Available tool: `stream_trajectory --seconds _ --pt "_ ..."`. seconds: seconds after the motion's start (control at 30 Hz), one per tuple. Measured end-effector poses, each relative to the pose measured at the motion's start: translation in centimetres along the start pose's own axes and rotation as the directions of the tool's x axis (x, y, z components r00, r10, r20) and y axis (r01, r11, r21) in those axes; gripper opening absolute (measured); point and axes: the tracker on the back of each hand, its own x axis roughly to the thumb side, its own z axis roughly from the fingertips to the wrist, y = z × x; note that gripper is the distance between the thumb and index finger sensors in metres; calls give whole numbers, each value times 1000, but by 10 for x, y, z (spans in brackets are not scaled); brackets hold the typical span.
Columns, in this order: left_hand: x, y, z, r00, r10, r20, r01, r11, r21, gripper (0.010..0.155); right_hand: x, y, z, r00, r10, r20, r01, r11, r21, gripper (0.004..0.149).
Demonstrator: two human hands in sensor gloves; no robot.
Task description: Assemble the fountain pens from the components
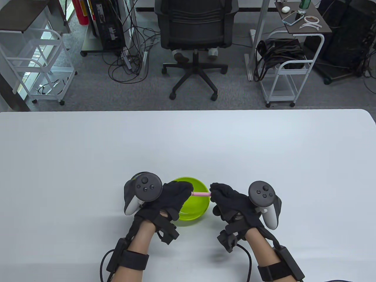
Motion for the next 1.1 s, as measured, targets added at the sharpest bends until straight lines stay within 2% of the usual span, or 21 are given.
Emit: stream_trajectory --seconds 0.17,0.27,0.4,0.47,0.63,0.93,1.03,1.1 --pt "0 53 14 983 -174 -59 179 980 89 48 1 -1 0 999 39 -5 -39 999 19 62" --pt "-11 88 30 954 -253 -161 275 953 131 48 3 3 0 996 83 -13 -83 996 41 61" --pt "-28 114 41 901 -334 -278 361 931 51 47 5 8 1 986 164 -13 -163 985 59 61" --pt "-35 120 44 868 -373 -326 405 914 31 48 6 10 1 983 181 -12 -180 981 74 61" --pt "-52 108 39 791 -473 -388 480 873 -84 48 6 13 1 974 225 -29 -221 969 109 61" --pt "-66 79 19 703 -588 -400 579 800 -158 48 5 17 0 962 268 -43 -260 956 140 62" --pt "-68 72 14 692 -600 -402 573 795 -199 47 3 17 0 959 277 -56 -266 952 153 62" --pt "-68 70 12 694 -601 -397 581 793 -185 47 3 18 -1 958 281 -60 -269 950 160 62"
